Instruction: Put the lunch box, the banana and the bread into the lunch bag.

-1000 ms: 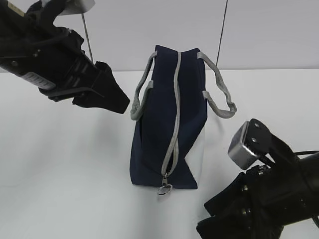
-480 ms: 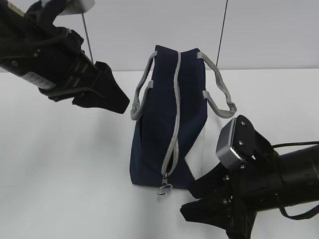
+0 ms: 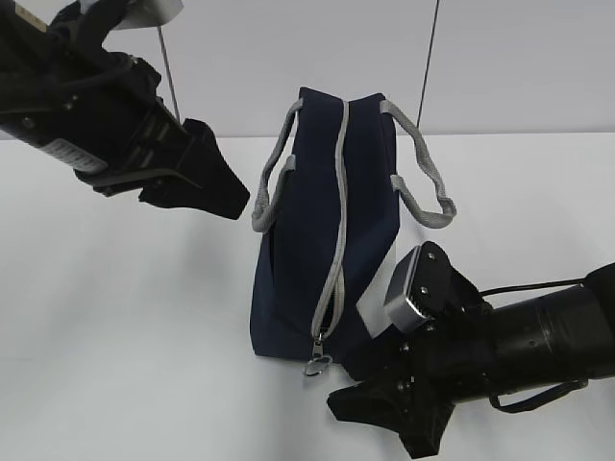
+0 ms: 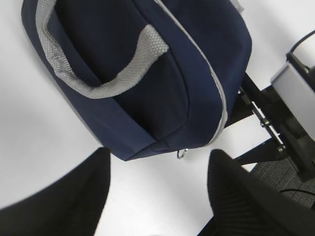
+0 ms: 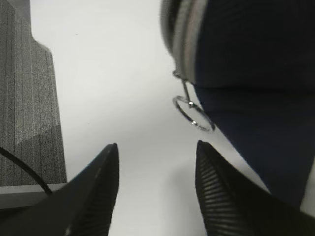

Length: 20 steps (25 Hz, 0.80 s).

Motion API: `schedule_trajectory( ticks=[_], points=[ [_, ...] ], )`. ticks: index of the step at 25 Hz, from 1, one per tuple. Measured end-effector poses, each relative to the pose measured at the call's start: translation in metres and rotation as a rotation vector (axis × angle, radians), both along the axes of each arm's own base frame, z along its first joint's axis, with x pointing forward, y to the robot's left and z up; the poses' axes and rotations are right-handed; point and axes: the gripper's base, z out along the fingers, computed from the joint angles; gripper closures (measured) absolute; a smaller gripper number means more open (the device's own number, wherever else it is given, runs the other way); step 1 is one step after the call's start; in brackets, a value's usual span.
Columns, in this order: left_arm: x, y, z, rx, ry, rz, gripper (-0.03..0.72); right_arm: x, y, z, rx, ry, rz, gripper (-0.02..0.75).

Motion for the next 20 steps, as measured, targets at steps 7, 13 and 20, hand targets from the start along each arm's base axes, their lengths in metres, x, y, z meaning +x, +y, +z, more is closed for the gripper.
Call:
schedule_trajectory(
  ticks=[7,13,20],
  points=[
    [0.000,0.000,0.000,0.001,-0.001,0.000,0.254,0.007,0.001,-0.013,-0.020,0.021,-0.025,0.240],
    [0.000,0.000,0.000,0.003,-0.002,-0.001,0.254,0.014,0.004,-0.016,0.000,0.026,-0.018,0.228],
    [0.000,0.000,0.000,0.004,-0.002,-0.001,0.254,0.017,0.007,-0.023,0.017,0.037,0.003,0.227]
  ],
)
